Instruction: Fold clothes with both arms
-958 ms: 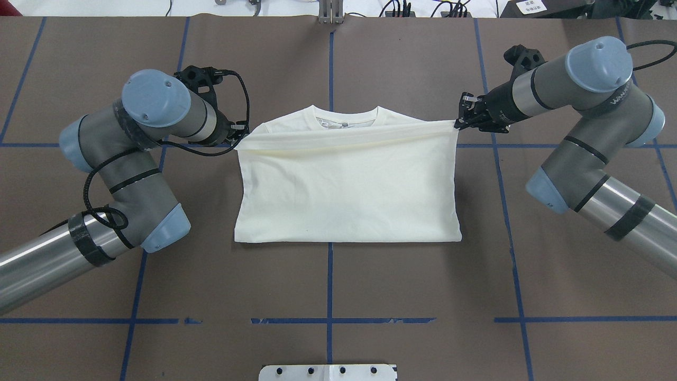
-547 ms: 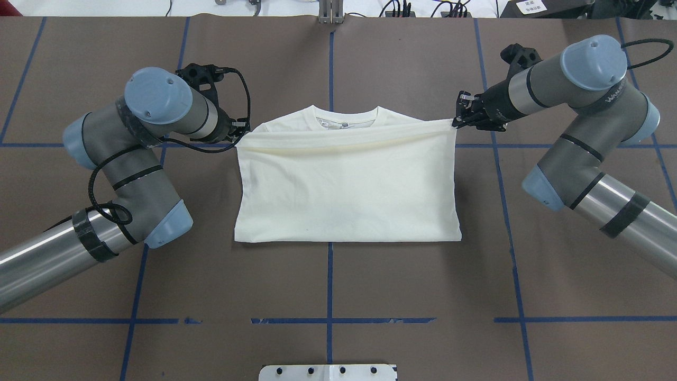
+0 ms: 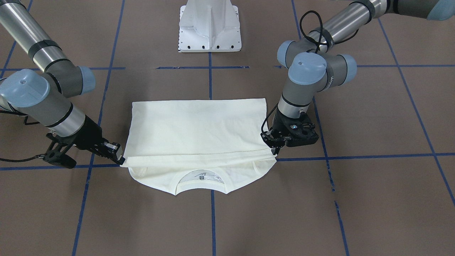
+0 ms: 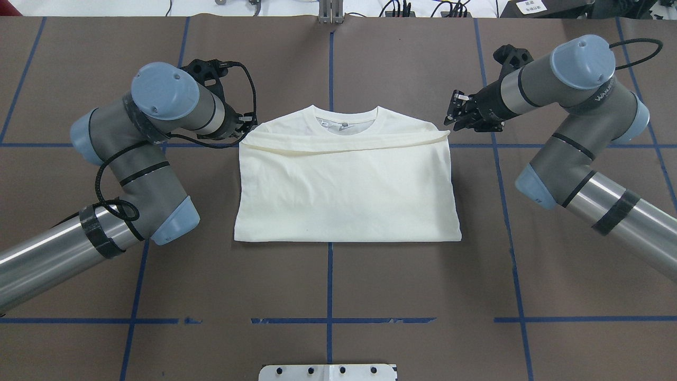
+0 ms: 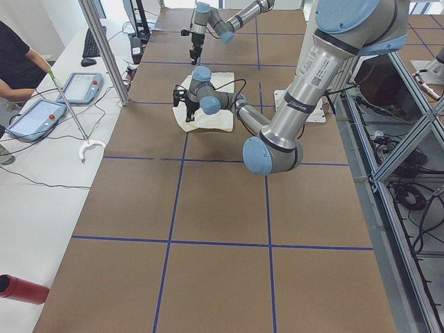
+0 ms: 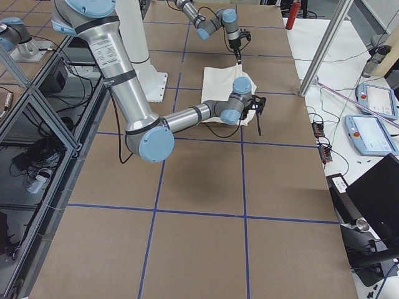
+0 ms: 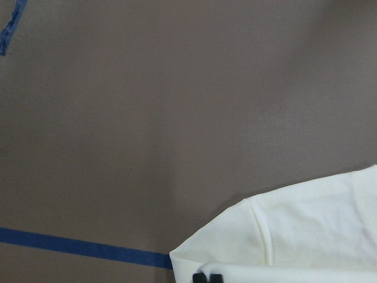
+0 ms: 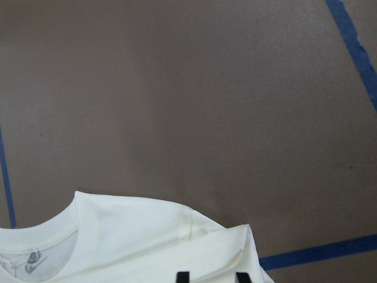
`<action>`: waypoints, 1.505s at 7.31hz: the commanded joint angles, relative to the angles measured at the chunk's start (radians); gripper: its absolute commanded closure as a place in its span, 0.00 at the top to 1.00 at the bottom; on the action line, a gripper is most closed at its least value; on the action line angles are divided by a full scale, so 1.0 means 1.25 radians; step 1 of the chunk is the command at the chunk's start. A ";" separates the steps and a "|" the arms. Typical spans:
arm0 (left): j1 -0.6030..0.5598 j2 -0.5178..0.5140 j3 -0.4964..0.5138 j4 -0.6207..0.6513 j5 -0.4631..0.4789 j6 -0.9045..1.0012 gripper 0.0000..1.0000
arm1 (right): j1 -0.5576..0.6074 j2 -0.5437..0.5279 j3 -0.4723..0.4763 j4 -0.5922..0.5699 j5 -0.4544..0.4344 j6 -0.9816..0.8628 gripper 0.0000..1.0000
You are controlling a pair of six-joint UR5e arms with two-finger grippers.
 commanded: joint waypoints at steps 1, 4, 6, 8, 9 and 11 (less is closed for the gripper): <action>-0.010 -0.009 -0.007 0.008 -0.002 0.000 1.00 | -0.003 0.000 0.006 0.003 0.009 0.003 1.00; -0.023 0.004 -0.116 0.082 -0.006 0.004 1.00 | -0.070 -0.140 0.179 -0.006 -0.007 0.015 1.00; -0.022 0.021 -0.169 0.106 -0.006 -0.003 1.00 | -0.169 -0.249 0.273 -0.010 -0.071 0.015 1.00; -0.015 0.019 -0.175 0.105 -0.005 -0.015 1.00 | -0.270 -0.265 0.292 -0.013 -0.150 0.015 1.00; -0.015 0.020 -0.175 0.104 -0.006 -0.019 1.00 | -0.274 -0.267 0.292 -0.013 -0.153 0.013 1.00; -0.013 0.020 -0.176 0.104 -0.006 -0.022 1.00 | -0.284 -0.256 0.294 -0.063 -0.154 0.013 0.79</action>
